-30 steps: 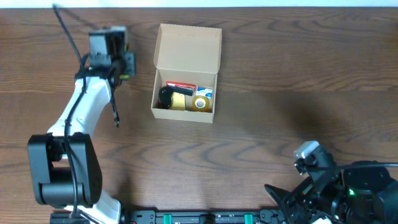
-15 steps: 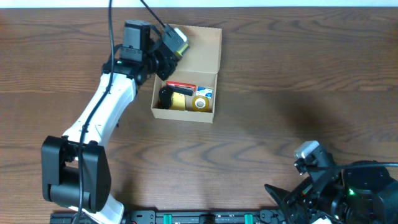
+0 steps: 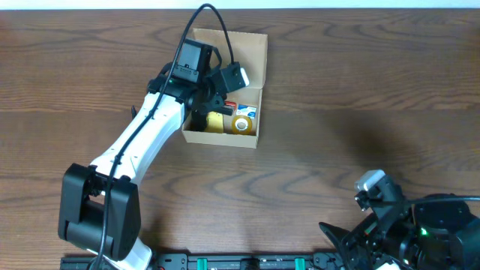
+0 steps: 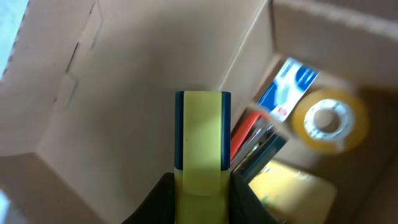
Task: Pack container
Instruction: 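Lift the highlighter and carry it right over the box, then lower the highlighter into the box and open the left gripper, then lift the left gripper out of the box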
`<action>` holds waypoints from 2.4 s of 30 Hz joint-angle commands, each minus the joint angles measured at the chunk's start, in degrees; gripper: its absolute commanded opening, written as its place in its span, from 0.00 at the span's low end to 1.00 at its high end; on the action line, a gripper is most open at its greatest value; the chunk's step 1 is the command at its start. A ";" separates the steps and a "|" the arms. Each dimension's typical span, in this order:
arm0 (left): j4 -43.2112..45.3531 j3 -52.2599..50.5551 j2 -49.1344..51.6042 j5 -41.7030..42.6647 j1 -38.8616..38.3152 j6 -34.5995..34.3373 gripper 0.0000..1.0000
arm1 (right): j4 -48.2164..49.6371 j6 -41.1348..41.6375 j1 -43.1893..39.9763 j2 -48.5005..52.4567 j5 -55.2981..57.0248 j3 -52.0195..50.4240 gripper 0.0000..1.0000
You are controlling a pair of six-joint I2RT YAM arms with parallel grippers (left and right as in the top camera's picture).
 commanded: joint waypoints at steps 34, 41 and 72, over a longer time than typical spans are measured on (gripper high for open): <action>-2.99 0.94 6.75 6.93 -0.11 26.43 0.05 | -0.02 0.35 0.02 0.02 -0.44 0.04 0.99; -1.64 0.94 8.09 3.54 -0.04 27.82 0.06 | -0.02 0.35 0.02 0.02 -0.44 0.04 0.99; 9.31 1.90 -5.44 0.33 0.17 1.03 0.61 | -0.02 0.35 0.02 0.02 -0.44 0.04 0.99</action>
